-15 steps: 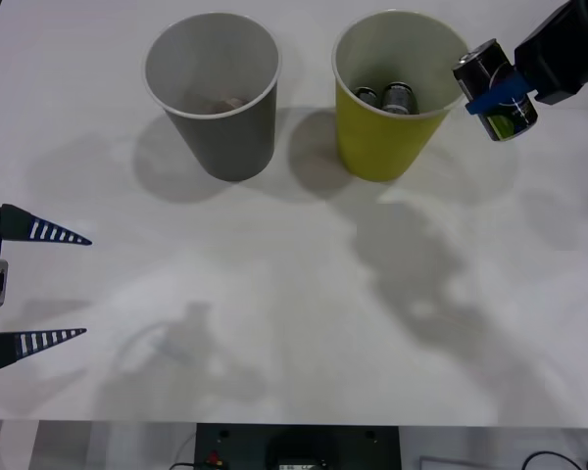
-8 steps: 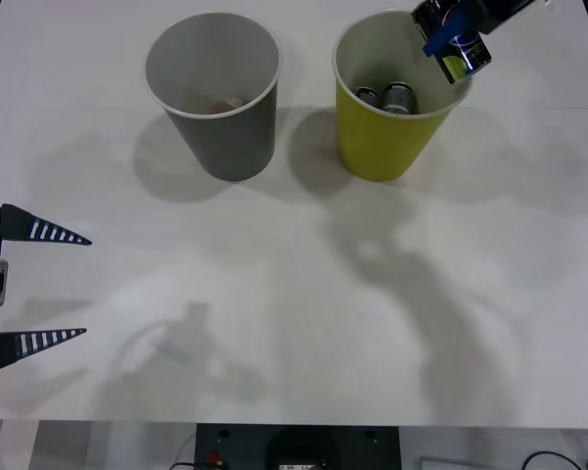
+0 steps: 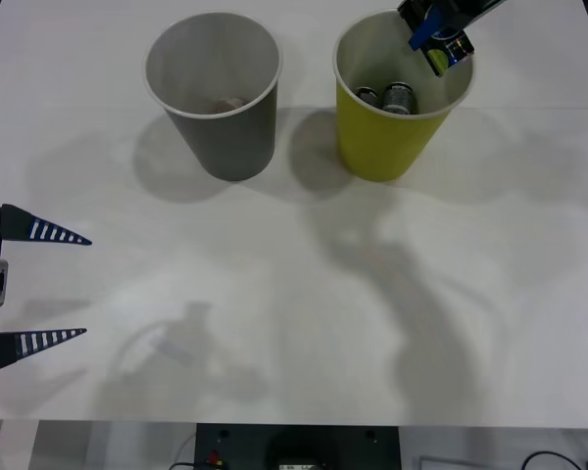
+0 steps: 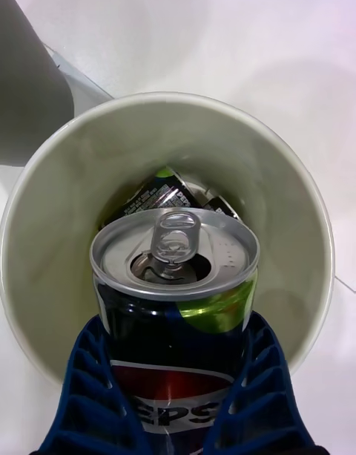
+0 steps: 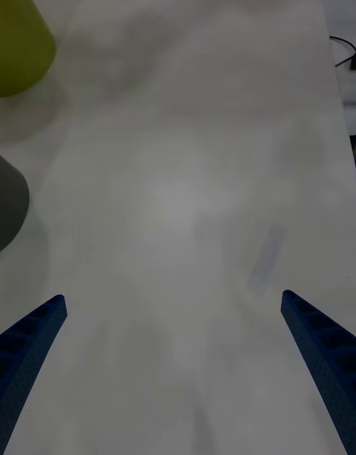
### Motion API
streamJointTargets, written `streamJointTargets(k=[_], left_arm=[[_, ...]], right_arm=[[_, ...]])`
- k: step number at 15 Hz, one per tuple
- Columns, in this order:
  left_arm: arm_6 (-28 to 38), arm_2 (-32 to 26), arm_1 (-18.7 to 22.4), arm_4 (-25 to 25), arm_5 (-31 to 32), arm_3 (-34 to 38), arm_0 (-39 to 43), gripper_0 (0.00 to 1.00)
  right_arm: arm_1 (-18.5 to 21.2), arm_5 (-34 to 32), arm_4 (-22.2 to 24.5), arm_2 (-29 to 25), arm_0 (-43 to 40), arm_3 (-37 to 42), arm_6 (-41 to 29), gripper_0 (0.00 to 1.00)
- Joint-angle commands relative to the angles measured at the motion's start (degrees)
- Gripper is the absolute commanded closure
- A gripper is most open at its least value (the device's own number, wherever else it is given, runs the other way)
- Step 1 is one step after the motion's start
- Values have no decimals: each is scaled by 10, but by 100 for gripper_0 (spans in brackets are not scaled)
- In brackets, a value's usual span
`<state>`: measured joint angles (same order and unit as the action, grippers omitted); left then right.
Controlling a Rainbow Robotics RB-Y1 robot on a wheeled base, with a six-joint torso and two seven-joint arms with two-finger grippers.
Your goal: Put the can into the green bin and the plastic bottle into the gray bin
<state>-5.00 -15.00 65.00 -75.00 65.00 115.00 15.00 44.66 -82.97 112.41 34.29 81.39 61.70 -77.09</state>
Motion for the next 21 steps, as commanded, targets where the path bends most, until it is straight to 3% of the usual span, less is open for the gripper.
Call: streamJointTargets(k=[1, 2, 3, 7, 10, 13, 16, 21], left_arm=[[0, 0, 0, 0, 0, 0, 0, 0], [0, 0, 0, 0, 0, 0, 0, 0], [0, 0, 0, 0, 0, 0, 0, 0], [0, 0, 0, 0, 0, 0, 0, 0], [0, 0, 0, 0, 0, 0, 0, 0], [0, 0, 0, 0, 0, 0, 0, 0], [0, 0, 0, 0, 0, 0, 0, 0], [0, 0, 0, 0, 0, 0, 0, 0]], right_arm=[[1, 10, -1, 0, 0, 0, 35, 19], [1, 14, -2, 0, 1, 0, 43, 5], [1, 18, -4, 0, 0, 0, 44, 0], [8, 18, -18, 0, 0, 0, 53, 0], [43, 11, -87, -12, -8, 2, 102, 0], [80, -23, -138, -74, -52, 40, 136, 0], [120, -32, -164, -138, -129, 140, 150, 0], [163, -32, -218, -262, -298, 251, 281, 0]])
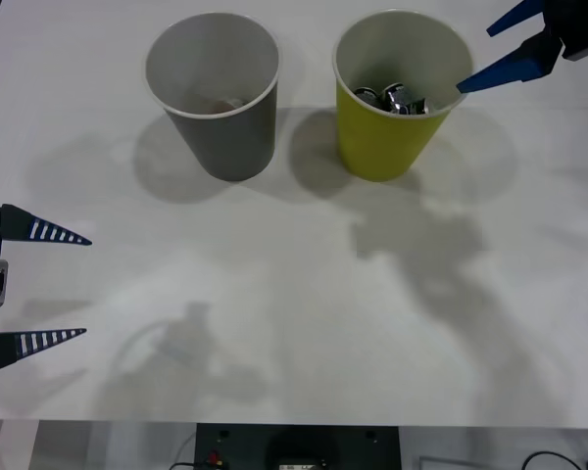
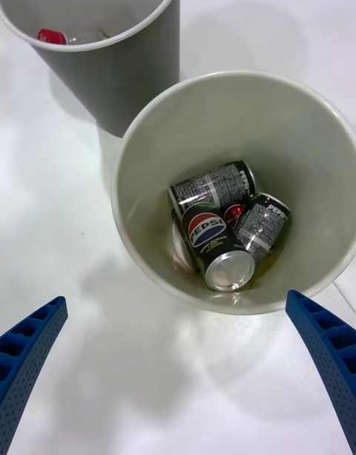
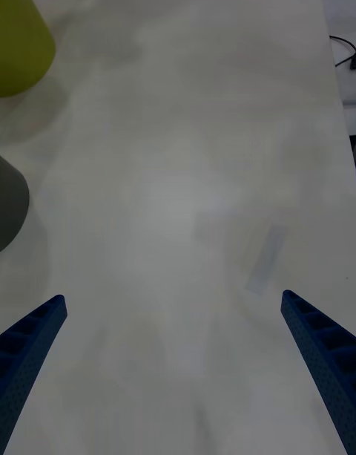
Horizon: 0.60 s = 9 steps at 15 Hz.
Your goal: Put the can into the green bin and the plastic bottle into the gray bin
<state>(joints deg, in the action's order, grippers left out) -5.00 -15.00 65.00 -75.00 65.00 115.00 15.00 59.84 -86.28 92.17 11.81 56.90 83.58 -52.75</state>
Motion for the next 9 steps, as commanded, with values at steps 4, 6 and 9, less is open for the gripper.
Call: streamJointTargets(k=[4, 6, 9], left_arm=[[0, 0, 0, 0, 0, 0, 0, 0], [0, 0, 0, 0, 0, 0, 0, 0], [0, 0, 0, 0, 0, 0, 0, 0]], right_arm=[[20, 1, -25, -95, -152, 87, 132, 0], [20, 1, -32, -114, -190, 101, 177, 0], [20, 3, -41, -140, -254, 120, 243, 0]])
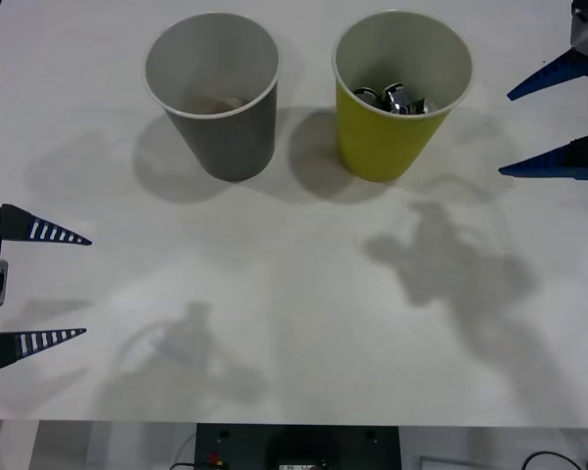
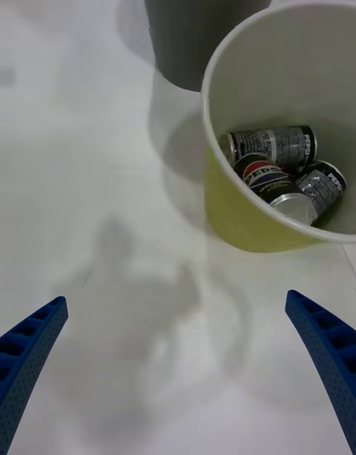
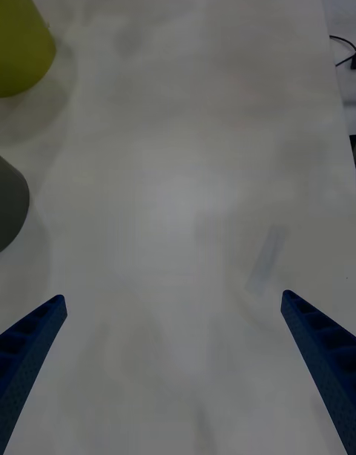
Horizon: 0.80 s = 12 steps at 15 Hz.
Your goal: Put the can into the green bin and the plastic bottle into the gray bin
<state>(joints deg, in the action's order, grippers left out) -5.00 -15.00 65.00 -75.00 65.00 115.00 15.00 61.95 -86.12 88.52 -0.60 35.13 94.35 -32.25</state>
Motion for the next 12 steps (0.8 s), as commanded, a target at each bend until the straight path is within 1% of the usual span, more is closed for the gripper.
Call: streamJointTargets(k=[1, 3, 6, 10, 12], left_arm=[[0, 0, 0, 0, 0, 0, 0, 0], [0, 0, 0, 0, 0, 0, 0, 0], [0, 0, 0, 0, 0, 0, 0, 0], [0, 0, 0, 0, 0, 0, 0, 0], [0, 0, 0, 0, 0, 0, 0, 0]], right_arm=[[0, 7, -4, -20, -52, 22, 53, 0], [0, 23, -4, -35, -101, 44, 91, 0], [0, 24, -9, -49, -146, 67, 131, 0], [0, 39, -21, -81, -224, 117, 136, 0], [0, 64, -33, -102, -278, 146, 141, 0]])
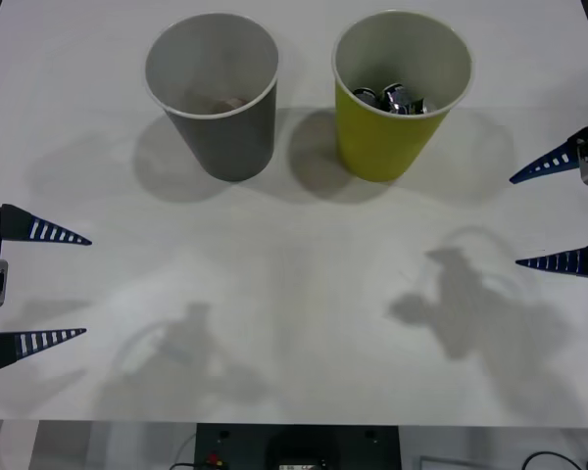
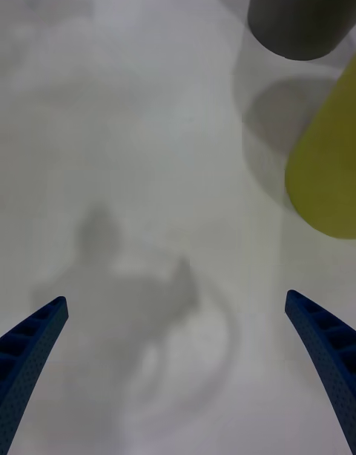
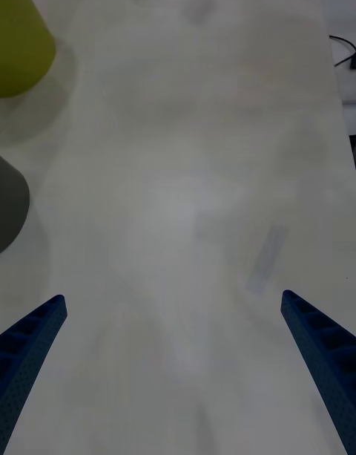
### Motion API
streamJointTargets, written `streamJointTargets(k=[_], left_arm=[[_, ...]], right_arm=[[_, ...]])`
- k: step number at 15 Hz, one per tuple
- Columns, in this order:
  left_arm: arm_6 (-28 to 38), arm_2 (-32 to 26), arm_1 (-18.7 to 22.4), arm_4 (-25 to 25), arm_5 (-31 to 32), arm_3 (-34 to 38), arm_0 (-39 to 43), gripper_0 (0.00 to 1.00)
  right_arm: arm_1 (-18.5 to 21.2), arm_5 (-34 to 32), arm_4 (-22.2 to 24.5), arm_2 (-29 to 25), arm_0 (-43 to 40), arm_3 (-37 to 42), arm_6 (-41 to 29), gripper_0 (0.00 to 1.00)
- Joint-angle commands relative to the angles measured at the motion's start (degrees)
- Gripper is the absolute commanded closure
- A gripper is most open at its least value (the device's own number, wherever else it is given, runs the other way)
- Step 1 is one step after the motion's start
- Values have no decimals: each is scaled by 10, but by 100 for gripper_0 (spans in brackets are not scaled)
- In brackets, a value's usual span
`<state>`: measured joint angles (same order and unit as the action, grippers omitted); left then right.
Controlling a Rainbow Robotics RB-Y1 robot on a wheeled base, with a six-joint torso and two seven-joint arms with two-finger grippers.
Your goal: Put the can into the green bin and the plastic bottle into the gray bin
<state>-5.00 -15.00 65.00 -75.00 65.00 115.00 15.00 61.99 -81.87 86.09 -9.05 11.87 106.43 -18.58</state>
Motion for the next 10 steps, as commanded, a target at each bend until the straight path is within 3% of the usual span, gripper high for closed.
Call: streamJointTargets(k=[1, 4, 10], left_arm=[[0, 0, 0, 0, 0, 0, 0, 0], [0, 0, 0, 0, 0, 0, 0, 0], [0, 0, 0, 0, 0, 0, 0, 0]], right_arm=[[0, 33, -7, -25, -67, 40, 4, 0], [0, 77, -7, -35, -122, 78, 5, 0], [0, 83, -6, -35, -127, 82, 11, 0]])
